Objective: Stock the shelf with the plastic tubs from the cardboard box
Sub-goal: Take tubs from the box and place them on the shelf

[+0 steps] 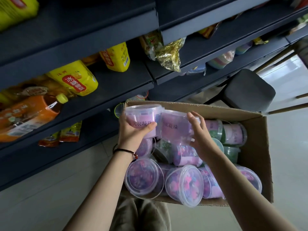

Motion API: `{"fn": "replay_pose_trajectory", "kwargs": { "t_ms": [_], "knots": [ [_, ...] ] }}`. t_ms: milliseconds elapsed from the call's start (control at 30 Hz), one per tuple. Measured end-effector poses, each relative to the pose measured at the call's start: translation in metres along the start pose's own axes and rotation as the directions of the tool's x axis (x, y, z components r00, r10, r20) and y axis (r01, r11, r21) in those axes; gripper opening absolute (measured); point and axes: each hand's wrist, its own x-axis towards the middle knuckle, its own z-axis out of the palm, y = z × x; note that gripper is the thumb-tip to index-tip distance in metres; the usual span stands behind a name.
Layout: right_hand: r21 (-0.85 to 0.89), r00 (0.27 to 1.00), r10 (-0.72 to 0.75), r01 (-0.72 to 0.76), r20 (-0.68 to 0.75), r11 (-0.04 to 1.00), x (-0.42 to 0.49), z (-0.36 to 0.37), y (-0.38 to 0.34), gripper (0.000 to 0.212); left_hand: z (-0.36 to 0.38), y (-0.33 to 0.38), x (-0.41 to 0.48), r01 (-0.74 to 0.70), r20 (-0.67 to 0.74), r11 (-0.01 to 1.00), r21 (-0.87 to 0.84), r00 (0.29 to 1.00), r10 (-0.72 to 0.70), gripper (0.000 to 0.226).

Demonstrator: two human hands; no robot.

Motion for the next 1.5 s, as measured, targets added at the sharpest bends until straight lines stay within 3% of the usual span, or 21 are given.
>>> {"fn": "replay_pose_trajectory", "kwargs": {
  "t_ms": [167, 333, 433, 500, 667, 833, 967, 1067, 1333, 1500],
  "knots": [
    [0.051, 0.994, -0.089, 0.085, 0.069, 0.995, -0.052, 0.015, -0.037, 0.089, -0.029, 0.053, -0.034, -0.113, -0.049, 0.987, -0.118, 0.993, 0.108, 0.088],
    [0.044, 0.969, -0.234, 0.231, 0.084, 0.972, -0.103, 0.025, -0.094, 0.081, -0.061, 0.122, -0.072, -0.270, -0.066, 0.951, -0.153, 0.963, 0.263, 0.088],
    [0.028, 0.945, -0.316, 0.315, 0.087, 0.949, -0.131, 0.034, -0.129, 0.093, -0.084, 0.163, -0.092, -0.333, -0.095, 0.923, -0.194, 0.943, 0.320, 0.097],
    [0.018, 0.917, -0.385, 0.386, 0.103, 0.923, -0.152, 0.045, -0.152, 0.101, -0.102, 0.188, -0.106, -0.390, -0.116, 0.889, -0.240, 0.921, 0.373, 0.100],
    [-0.003, 0.846, -0.512, 0.519, 0.151, 0.855, -0.207, 0.079, -0.199, 0.094, -0.157, 0.243, -0.139, -0.509, -0.147, 0.812, -0.287, 0.861, 0.487, 0.101],
    [-0.002, 0.716, -0.658, 0.677, 0.232, 0.736, -0.288, 0.148, -0.241, 0.094, -0.253, 0.283, -0.182, -0.619, -0.201, 0.719, -0.317, 0.784, 0.587, 0.093],
    [0.023, 0.605, -0.733, 0.766, 0.311, 0.642, -0.348, 0.219, -0.254, 0.086, -0.342, 0.293, -0.210, -0.630, -0.236, 0.713, -0.308, 0.777, 0.584, 0.102],
    [0.042, 0.561, -0.762, 0.796, 0.325, 0.604, -0.378, 0.275, -0.256, 0.086, -0.408, 0.293, -0.222, -0.661, -0.300, 0.705, -0.259, 0.748, 0.591, 0.093],
    [0.053, 0.560, -0.762, 0.794, 0.327, 0.606, -0.414, 0.416, -0.250, 0.096, -0.556, 0.278, -0.227, -0.657, -0.514, 0.737, -0.159, 0.693, 0.506, 0.102],
    [0.030, 0.562, -0.736, 0.787, 0.377, 0.616, -0.406, 0.483, -0.256, 0.097, -0.626, 0.265, -0.210, -0.638, -0.616, 0.762, -0.110, 0.646, 0.452, 0.088]
  ]
}}
